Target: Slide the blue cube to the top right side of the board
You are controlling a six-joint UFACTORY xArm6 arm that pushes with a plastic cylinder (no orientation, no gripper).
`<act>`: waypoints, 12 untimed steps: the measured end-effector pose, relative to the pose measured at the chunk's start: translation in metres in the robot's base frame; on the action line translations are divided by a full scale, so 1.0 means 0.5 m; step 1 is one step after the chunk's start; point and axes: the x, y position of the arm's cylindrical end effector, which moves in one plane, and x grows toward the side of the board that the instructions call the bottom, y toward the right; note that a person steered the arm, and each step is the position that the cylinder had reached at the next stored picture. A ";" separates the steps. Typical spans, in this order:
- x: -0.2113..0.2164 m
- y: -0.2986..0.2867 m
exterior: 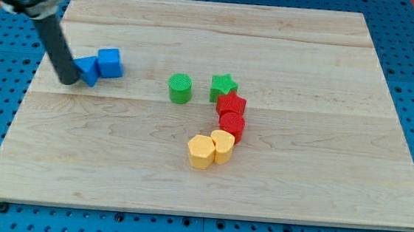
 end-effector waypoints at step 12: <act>-0.124 0.723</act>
